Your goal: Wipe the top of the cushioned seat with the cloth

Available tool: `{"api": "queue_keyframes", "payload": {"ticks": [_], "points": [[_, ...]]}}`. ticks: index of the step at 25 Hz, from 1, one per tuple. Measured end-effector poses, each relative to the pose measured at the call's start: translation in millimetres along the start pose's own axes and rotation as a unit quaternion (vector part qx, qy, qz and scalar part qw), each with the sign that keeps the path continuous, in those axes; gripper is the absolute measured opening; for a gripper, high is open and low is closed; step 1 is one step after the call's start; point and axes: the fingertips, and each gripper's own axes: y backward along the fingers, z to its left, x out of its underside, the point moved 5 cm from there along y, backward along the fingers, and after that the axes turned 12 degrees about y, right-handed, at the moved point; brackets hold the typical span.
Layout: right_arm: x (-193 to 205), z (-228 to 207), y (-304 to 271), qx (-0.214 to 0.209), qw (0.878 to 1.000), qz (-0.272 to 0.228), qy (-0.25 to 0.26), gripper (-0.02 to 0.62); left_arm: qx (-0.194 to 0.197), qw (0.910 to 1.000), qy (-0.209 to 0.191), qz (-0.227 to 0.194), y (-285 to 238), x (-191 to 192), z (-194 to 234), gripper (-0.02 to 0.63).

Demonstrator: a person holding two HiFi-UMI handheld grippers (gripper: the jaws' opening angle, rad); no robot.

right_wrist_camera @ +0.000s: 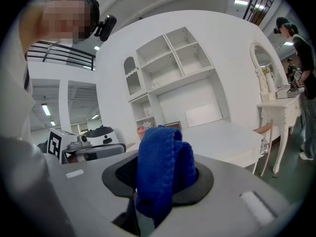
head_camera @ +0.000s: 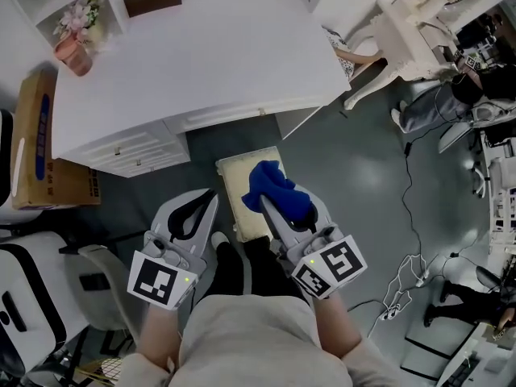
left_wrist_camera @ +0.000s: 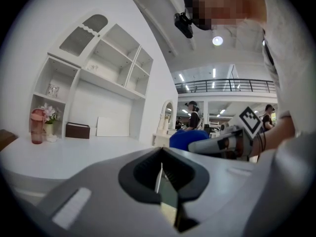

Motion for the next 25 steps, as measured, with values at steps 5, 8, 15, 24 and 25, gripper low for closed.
{"api": "queue_keyframes", "payload": {"ticks": [5,8,15,24,25], "points": [[14.5,-10.0,-13.0,-0.001,1.000,0.018,-0.004,0.149,0.008,0.9999,-0.006,-0.011,-14.9,4.8,8.9,0.000],[25.2,-15.3,-17.9,-0.005,0.999,0.032,-0.009,0.149,0.002,0.9999,0.011,0.013,-19.6,14.2,8.6,0.000],[54.9,-27.8,-36.2,-0.020,0.998,0.060,-0.019,0.150,-0.012,0.9992,0.031,0.023,-30.1,34.5,17.4,0.000],[105.6,-43.7,-64.6,-0.029,0.994,0.095,-0.039,0.150,-0.017,0.9976,0.051,0.044,-46.2,71.0,29.7,0.000],[112.5,-44.5,-67.7,-0.030,0.994,0.100,-0.042,0.150,-0.018,0.9973,0.054,0.047,-47.5,75.7,32.2,0.000]]}}
